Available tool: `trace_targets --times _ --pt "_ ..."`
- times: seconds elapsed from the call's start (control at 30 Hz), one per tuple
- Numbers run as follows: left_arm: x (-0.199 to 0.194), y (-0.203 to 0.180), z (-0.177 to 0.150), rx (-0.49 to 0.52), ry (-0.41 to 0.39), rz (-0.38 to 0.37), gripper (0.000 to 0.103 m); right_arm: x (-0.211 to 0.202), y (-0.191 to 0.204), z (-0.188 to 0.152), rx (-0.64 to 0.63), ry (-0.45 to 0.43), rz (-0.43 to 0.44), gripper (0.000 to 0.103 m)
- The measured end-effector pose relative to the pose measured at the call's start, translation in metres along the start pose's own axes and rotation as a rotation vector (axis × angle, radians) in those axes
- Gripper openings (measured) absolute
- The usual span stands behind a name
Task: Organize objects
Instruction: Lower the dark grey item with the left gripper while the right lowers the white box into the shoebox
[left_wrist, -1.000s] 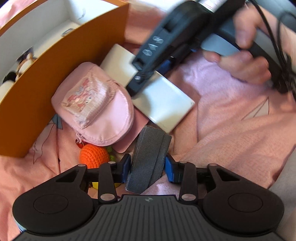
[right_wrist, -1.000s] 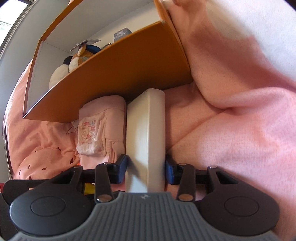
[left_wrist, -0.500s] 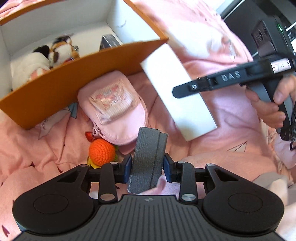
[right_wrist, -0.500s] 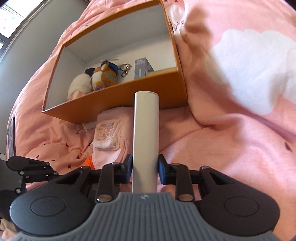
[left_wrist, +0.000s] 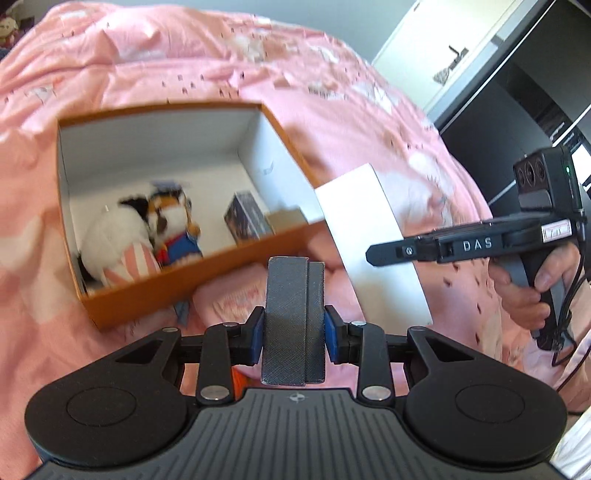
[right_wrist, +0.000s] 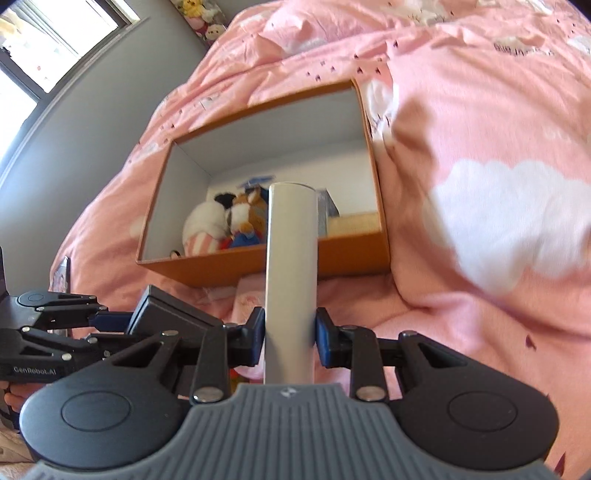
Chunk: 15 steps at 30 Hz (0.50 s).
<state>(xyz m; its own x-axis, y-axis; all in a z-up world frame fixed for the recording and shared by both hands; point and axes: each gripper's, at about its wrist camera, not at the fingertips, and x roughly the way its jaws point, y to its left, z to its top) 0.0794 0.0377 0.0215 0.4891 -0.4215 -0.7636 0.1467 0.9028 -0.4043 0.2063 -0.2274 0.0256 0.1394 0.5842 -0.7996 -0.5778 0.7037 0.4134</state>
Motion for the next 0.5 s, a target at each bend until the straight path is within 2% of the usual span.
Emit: trace_targets --times 0.23,0.5 --pt "-0.007 0.013 0.05 -0.037 -0.126 0.061 0.037 -0.013 0.016 0.041 -0.066 -0.112 -0.012 0.03" --pt "0.02 0.031 0.09 -0.077 -0.173 0.112 0.037 0.011 0.018 0.096 -0.119 -0.171 -0.084 0.03"
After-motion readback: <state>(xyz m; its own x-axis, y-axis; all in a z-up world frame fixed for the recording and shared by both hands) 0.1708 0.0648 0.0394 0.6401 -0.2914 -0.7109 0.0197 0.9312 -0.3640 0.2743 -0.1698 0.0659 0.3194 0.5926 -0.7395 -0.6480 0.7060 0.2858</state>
